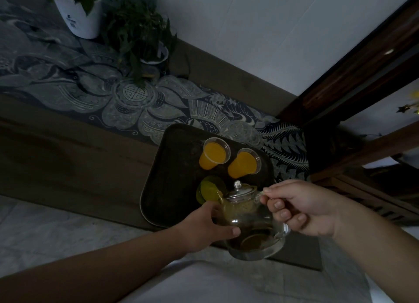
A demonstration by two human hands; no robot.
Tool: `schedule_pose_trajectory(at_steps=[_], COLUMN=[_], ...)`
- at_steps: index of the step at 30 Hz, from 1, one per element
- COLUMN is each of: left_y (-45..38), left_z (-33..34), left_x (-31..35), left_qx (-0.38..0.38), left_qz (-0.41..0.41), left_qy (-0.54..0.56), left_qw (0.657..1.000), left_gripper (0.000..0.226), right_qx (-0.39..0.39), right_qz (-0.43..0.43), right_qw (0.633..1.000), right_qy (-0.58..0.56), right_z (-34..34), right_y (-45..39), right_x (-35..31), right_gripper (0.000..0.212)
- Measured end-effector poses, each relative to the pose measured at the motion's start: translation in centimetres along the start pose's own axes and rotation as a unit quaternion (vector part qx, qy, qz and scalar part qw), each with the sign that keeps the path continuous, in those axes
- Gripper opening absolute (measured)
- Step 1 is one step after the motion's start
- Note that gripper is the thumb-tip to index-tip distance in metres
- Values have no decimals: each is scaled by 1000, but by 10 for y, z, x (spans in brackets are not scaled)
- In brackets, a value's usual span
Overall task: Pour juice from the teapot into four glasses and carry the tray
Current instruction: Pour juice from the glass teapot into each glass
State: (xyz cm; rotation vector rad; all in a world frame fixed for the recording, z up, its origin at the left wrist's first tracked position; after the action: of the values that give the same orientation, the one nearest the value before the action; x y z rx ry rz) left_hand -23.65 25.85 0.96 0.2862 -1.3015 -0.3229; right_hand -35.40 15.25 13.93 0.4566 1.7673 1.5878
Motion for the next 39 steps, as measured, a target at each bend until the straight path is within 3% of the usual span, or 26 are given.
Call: schedule_pose_trajectory(at_steps=[5, 11, 22, 26, 33, 39], left_y=[0, -2, -3, -2, -2, -1], left_z=[0, -3, -4, -4, -4, -3], left_x=[0, -3, 1, 2, 5, 8], left_qx=[-6, -6, -8, -10, -7, -15], left_qz=[-3, 0, 11, 12, 11, 13], left_qy=[5, 5, 20, 22, 27, 40], left_qw=[1000, 1000, 1000, 1000, 1000, 999], left_gripper=[100, 77, 64, 74, 70, 51], right_qx=[-11, -34, -48, -42, -46, -54], right_qz=[0, 7, 18, 7, -12, -9], right_qw=[1000, 999, 998, 999, 999, 998], right_qy=[-4, -31, -47, -34, -17, -18], right_z=[1, 2, 0, -2, -1, -1], right_y=[0, -1, -3, -4, -1, 0], right_x=[-1, -2, -8, -10, -19, -25], right_gripper=[19, 20, 18, 21, 27, 29])
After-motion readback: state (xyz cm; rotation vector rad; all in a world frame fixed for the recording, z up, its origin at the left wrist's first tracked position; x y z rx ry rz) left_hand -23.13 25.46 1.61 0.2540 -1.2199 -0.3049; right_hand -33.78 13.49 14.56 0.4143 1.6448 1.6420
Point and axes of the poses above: each hand's wrist, its own y-axis away from the middle knuckle, its own z-axis out of the palm, x = y × z, the point moved 6 cm from there along -y, towards the middle knuckle, and after that the axes turned 10 degrees about z, right-handed, at the moved point
